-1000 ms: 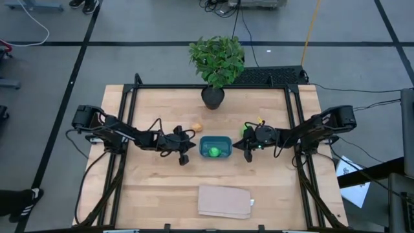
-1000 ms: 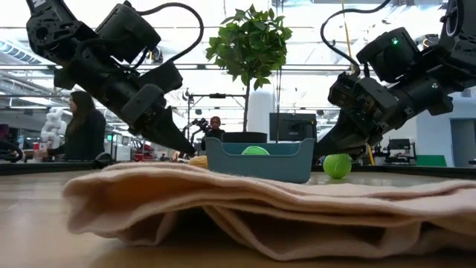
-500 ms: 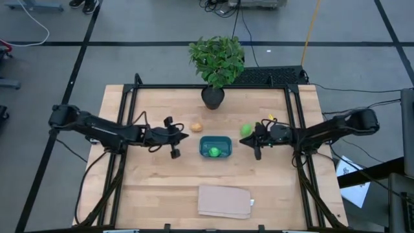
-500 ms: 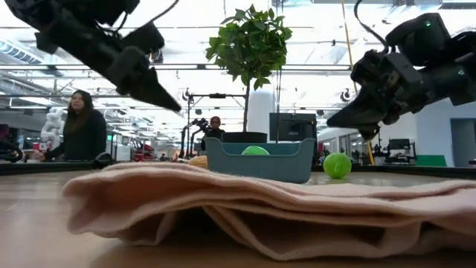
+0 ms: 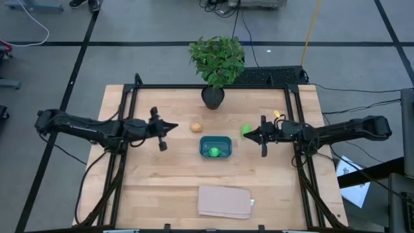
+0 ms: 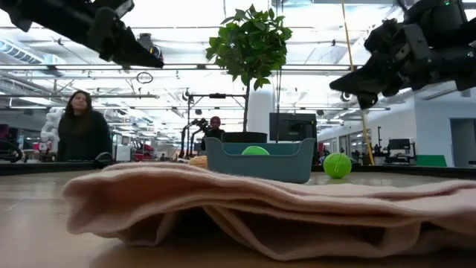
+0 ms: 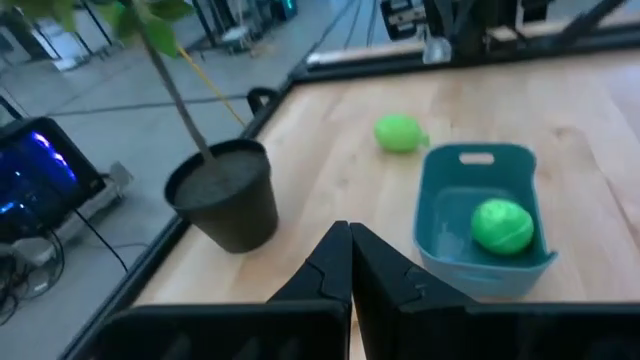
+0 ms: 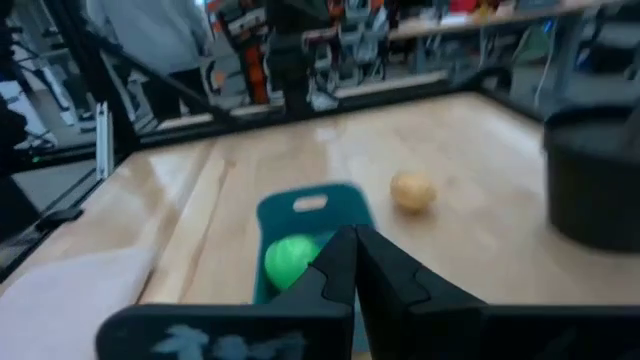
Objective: Pick and placing Produce into tupperware
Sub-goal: Put the lime into the blue container
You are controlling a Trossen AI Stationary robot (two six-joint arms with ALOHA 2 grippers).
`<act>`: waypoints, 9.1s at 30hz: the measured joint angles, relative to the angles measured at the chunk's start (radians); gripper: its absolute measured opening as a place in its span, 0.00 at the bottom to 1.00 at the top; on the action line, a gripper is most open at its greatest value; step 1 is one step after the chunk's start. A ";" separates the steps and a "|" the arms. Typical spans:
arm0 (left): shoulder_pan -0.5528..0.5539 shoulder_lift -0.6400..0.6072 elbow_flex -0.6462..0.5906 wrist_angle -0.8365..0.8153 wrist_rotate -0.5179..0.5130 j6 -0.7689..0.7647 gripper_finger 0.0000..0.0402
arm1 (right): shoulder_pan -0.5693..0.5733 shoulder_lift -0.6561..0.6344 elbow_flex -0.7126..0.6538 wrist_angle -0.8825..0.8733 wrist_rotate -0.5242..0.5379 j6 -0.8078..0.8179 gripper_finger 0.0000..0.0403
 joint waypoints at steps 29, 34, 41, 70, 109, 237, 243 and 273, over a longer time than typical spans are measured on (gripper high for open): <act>0.103 -0.504 -0.291 0.022 0.230 0.050 0.00 | -0.070 -0.519 0.000 -0.272 -0.101 -0.083 0.00; 0.103 -0.547 -0.291 -0.029 0.227 0.061 0.00 | -0.070 -0.583 -0.027 -0.291 -0.100 -0.078 0.00; 0.103 -0.570 -0.291 -0.066 0.227 0.059 0.00 | -0.070 -0.599 -0.051 -0.291 -0.097 -0.069 0.00; 0.103 -0.569 -0.291 -0.073 0.227 0.023 0.01 | -0.129 -0.362 0.089 -0.459 0.057 -0.092 0.08; 0.103 -0.569 -0.290 -0.073 0.225 0.024 0.04 | -0.474 0.386 0.913 -1.245 -0.315 -0.368 0.00; 0.102 -0.569 -0.290 -0.125 0.226 0.019 0.04 | -0.244 0.661 0.696 -1.099 0.006 -1.189 0.52; 0.102 -0.569 -0.290 -0.124 0.227 0.019 0.04 | -0.244 0.655 0.814 -1.190 0.007 -1.107 0.52; 0.102 -0.569 -0.290 -0.115 0.227 0.016 0.04 | -0.244 0.336 0.866 -1.110 -0.211 -0.678 0.53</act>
